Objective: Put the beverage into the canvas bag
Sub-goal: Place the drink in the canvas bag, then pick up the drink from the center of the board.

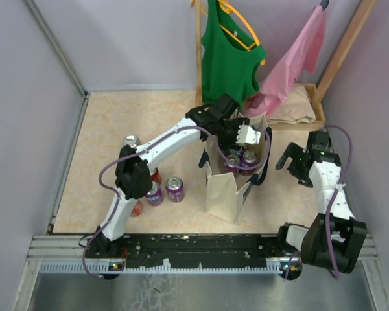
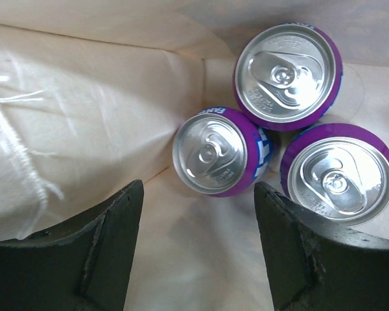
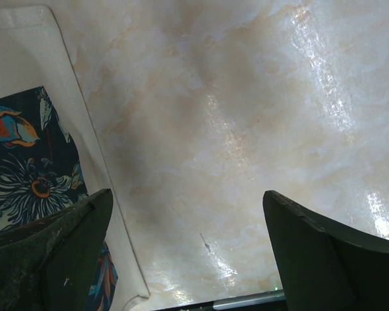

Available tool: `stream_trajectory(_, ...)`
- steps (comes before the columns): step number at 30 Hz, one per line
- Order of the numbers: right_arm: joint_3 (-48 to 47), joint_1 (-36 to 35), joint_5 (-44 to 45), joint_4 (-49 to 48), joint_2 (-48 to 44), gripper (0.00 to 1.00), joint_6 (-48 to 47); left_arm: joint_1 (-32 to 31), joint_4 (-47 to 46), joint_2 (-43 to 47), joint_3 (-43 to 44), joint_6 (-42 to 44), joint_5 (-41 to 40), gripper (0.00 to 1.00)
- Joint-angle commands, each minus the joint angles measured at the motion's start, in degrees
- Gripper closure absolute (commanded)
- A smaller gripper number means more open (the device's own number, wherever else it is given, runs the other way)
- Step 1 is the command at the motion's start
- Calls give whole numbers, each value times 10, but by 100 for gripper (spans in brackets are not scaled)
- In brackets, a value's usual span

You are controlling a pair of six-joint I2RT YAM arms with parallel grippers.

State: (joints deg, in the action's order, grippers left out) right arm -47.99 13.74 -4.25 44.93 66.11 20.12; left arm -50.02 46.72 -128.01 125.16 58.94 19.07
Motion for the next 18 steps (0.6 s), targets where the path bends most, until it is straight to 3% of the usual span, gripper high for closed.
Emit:
stream_trajectory(1, -3, 7, -5, -15, 0, 1, -5, 1, -106, 70, -34, -18, -14, 26)
stream_trajectory(6, -25, 8, -6, -13, 13, 1, -6, 17, -174, 128, -70, -69, -22, 26)
stream_trajectory(9, -44, 8, -5, -11, 23, 1, -8, 45, -215, 167, -90, -148, -21, 27)
stream_trajectory(15, -77, 7, -5, -9, 42, 1, -4, 150, -296, 291, -202, -308, -3, 32)
stream_trajectory(18, -88, 7, -9, -8, 48, 1, 3, 201, -276, 346, -266, -332, -9, 33)
